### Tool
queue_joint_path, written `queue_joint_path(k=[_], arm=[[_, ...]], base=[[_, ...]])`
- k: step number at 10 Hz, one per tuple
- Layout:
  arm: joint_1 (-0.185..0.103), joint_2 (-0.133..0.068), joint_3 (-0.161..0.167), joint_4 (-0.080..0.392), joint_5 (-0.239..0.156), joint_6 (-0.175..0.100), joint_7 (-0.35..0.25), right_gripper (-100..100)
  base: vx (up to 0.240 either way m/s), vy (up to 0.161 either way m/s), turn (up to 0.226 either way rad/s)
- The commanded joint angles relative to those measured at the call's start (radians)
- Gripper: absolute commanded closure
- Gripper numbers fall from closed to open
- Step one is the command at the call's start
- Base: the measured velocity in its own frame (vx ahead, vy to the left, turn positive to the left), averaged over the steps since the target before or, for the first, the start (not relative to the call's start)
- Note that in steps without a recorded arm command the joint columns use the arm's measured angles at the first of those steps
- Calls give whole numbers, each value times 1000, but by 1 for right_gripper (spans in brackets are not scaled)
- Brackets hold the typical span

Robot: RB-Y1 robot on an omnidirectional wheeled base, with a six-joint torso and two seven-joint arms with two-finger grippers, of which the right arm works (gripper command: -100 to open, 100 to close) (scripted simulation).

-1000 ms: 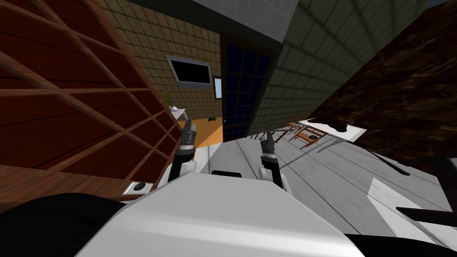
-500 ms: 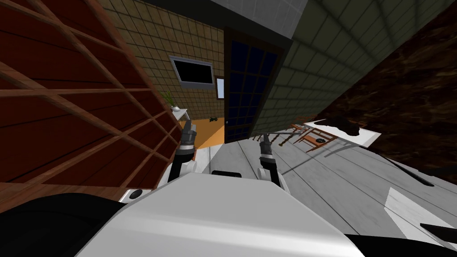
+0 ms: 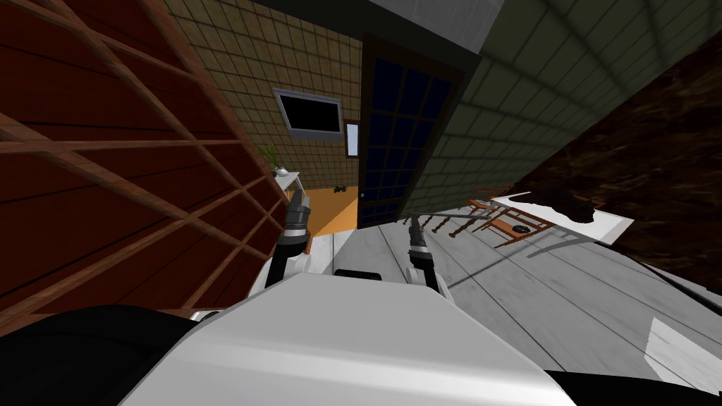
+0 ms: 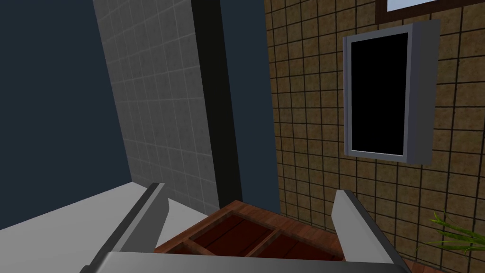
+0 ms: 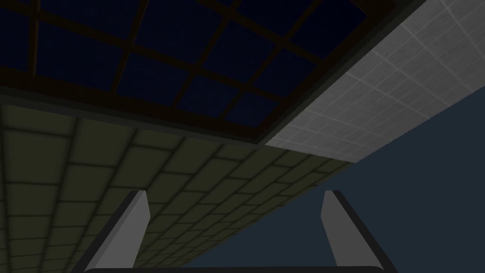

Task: Pull the door open

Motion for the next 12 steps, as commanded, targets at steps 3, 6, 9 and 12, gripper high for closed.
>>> queue_joint_path(k=[3,6,9,12], arm=[[-11,-8,6,78,6,-34,95,-100],[-22,-18,8,148,9,-63,173,-100],[-32,-29,10,219,12,-92,252,-100],[-43,-39,12,290,16,-121,332,-100]], base=[[104,65,66],[106,48,71],[116,50,73],[114,47,70]])
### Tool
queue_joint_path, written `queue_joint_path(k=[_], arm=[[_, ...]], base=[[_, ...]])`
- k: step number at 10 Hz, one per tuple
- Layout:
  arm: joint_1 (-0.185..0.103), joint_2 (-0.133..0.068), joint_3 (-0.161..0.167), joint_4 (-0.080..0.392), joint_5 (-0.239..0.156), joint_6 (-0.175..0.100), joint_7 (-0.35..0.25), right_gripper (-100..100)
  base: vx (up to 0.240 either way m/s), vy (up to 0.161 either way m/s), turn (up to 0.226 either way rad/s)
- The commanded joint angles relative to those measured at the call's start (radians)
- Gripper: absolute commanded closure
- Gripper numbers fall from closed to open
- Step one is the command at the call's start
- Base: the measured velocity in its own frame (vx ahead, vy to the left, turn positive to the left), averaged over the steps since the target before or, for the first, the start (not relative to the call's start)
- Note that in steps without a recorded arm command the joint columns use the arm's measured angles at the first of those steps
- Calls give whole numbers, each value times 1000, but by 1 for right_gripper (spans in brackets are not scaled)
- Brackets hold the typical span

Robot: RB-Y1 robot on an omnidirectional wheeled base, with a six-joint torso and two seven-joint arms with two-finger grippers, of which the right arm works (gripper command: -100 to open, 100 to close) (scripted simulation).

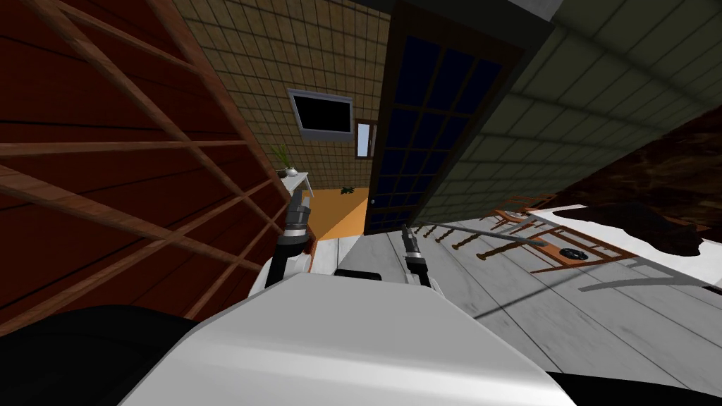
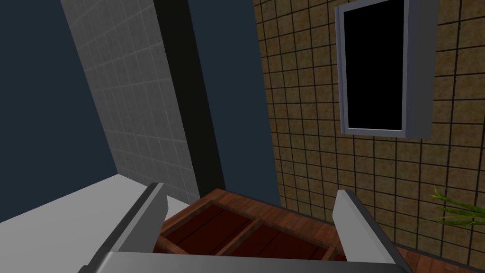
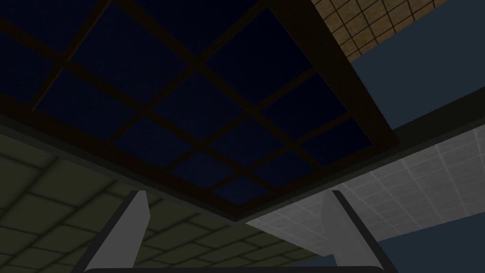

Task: Pull the door open

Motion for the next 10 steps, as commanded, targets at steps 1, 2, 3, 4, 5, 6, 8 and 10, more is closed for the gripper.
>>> queue_joint_path(k=[1,2,3,4,5,6,8,10], arm=[[-3,-5,2,38,2,-19,46,-100],[-7,-8,3,62,3,-29,73,-100],[-10,-12,3,86,4,-39,99,-100],[-14,-15,4,110,5,-49,126,-100],[-17,-18,5,133,7,-58,152,-100],[-21,-21,6,156,8,-68,178,-100],[-28,-27,7,202,10,-87,230,-100],[-34,-33,8,248,12,-105,280,-100]], base=[[99,45,75],[112,57,91],[126,56,70],[117,42,66],[100,40,81],[103,49,65],[107,40,64],[116,31,72]])
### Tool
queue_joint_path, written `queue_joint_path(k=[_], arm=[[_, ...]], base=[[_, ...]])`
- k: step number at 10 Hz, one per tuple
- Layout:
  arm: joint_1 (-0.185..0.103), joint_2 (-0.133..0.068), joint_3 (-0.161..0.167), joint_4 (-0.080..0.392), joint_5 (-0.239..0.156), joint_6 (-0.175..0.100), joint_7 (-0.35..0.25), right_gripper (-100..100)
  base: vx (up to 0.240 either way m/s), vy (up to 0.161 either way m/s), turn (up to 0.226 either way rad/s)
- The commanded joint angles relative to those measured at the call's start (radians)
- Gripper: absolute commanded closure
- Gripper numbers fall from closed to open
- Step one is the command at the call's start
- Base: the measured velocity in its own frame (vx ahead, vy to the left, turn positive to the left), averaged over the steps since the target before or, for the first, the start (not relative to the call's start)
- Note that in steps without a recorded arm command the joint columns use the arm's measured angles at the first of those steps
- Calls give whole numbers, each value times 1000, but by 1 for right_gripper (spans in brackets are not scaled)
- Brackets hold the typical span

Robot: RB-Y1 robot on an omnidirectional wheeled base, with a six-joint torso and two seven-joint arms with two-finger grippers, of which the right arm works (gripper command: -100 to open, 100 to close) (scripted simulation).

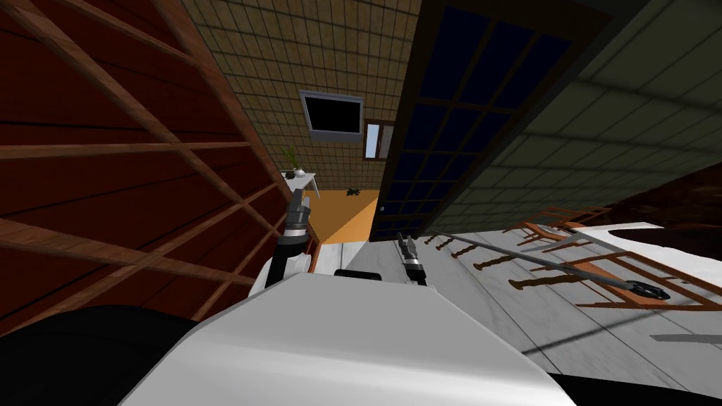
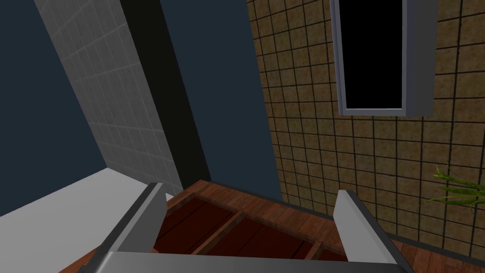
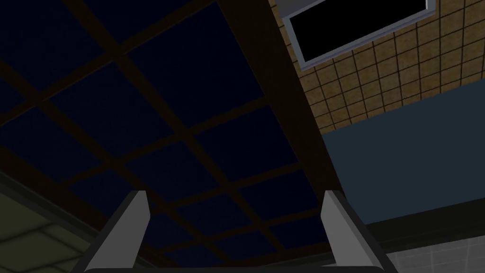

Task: Pull the door open

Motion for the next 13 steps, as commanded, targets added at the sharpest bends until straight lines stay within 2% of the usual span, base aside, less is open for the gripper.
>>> queue_joint_path(k=[1,13], arm=[[-5,-5,1,37,2,-17,43,-100],[-40,-34,8,269,13,-112,302,-100]], base=[[116,26,57],[109,18,57]])
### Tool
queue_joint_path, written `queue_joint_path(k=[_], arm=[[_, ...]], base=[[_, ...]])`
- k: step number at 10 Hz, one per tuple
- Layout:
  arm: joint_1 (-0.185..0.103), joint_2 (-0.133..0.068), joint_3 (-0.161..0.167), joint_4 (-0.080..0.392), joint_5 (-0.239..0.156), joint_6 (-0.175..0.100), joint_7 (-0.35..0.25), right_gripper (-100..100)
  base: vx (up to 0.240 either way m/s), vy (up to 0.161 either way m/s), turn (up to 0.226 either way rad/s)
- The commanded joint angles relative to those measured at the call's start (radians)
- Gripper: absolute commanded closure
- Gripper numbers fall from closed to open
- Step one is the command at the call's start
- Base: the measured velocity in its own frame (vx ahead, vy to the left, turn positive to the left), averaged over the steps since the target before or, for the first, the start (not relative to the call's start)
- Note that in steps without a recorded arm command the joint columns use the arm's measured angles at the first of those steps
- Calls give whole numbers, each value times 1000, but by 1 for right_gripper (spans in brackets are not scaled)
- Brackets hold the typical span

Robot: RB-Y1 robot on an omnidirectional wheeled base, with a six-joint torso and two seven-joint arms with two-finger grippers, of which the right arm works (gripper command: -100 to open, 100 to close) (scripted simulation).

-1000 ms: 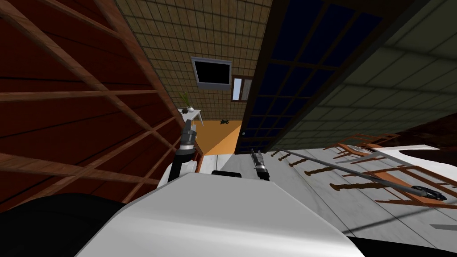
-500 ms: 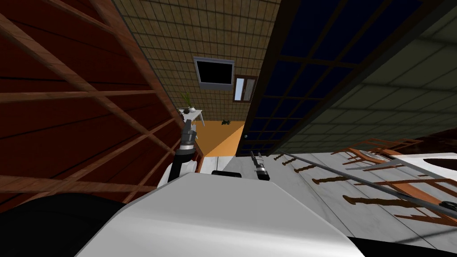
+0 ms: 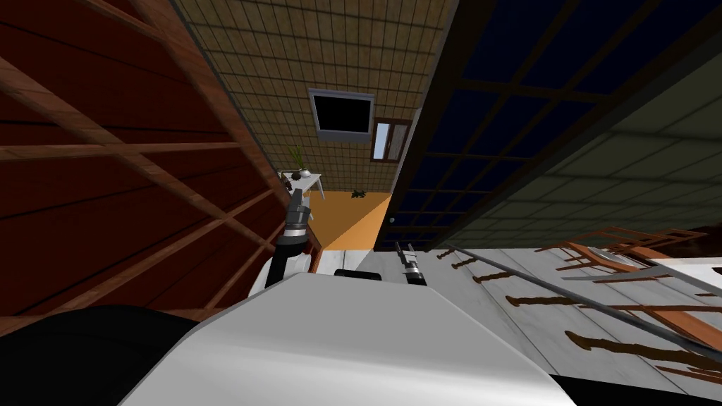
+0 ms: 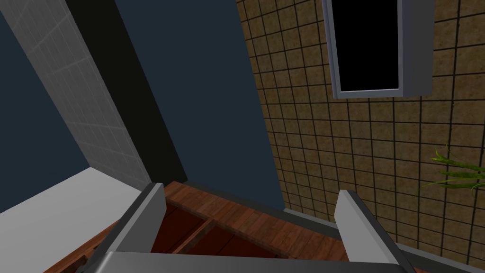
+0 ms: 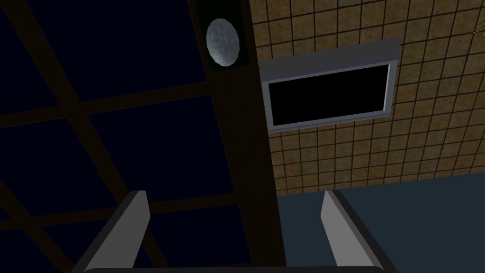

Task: Pull the door open

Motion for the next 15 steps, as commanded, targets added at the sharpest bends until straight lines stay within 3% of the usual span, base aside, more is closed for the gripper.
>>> queue_joint_path(k=[1,9,10,13,15], arm=[[-7,-2,1,33,1,-15,34,-100],[-27,-18,5,162,7,-68,178,-100],[-22,-17,5,148,7,-62,165,-100],[-31,-47,-33,204,-18,-93,148,-100],[-32,-52,-41,215,-22,-99,143,-100]], base=[[91,-17,53],[116,-17,42],[52,-7,7],[155,119,160],[104,59,58]])
